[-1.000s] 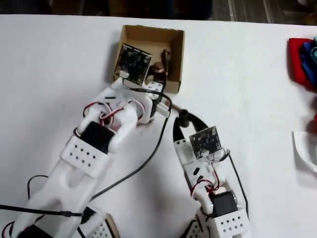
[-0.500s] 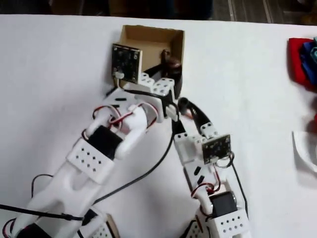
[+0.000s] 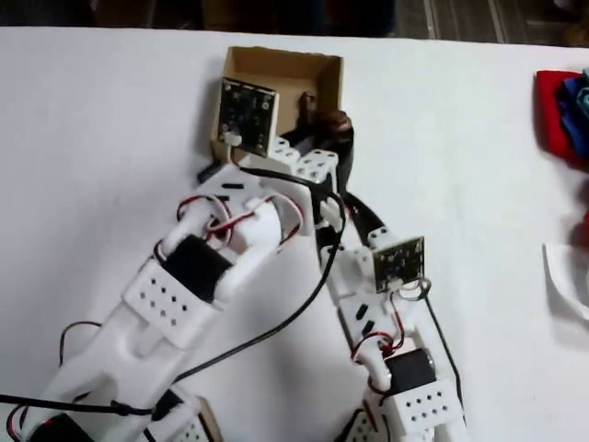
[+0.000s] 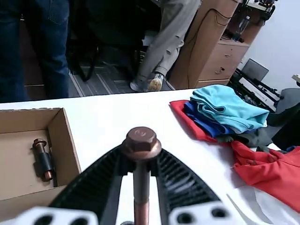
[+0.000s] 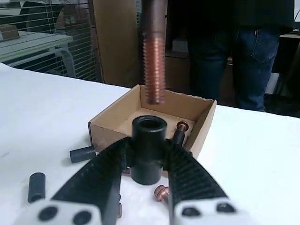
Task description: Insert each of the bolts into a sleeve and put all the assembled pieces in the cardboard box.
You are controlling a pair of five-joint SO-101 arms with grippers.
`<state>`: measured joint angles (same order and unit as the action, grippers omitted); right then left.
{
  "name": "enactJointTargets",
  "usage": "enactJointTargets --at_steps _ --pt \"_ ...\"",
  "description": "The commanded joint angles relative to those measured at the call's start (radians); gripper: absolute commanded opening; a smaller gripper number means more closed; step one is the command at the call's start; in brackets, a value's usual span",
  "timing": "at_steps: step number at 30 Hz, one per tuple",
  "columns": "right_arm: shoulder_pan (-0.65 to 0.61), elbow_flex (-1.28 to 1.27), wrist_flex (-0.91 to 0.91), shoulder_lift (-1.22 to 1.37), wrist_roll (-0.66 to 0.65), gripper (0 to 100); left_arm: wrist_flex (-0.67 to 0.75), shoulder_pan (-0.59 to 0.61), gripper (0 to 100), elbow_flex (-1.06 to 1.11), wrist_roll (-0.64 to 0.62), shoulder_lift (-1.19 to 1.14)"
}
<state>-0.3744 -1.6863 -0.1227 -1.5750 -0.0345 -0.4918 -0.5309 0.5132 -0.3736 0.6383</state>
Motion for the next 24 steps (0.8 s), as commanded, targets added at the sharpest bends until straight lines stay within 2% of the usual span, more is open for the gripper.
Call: enactJointTargets --at_steps 1,8,16,24 --pt "0.005 -0.006 0.039 0.013 0.008 2.1 -0.002 -0.002 3 -0.010 0.000 0.032" --pt "0.005 -0.005 0.036 0.012 0.008 2.1 0.006 -0.003 3 0.038 0.132 0.034" --pt "0.004 0.020 0.033 0.012 0.008 2.1 0.008 -0.008 3 0.113 0.132 0.032" --pt "0.005 0.041 0.027 0.019 0.012 2.1 0.087 -0.003 3 0.206 0.133 0.035"
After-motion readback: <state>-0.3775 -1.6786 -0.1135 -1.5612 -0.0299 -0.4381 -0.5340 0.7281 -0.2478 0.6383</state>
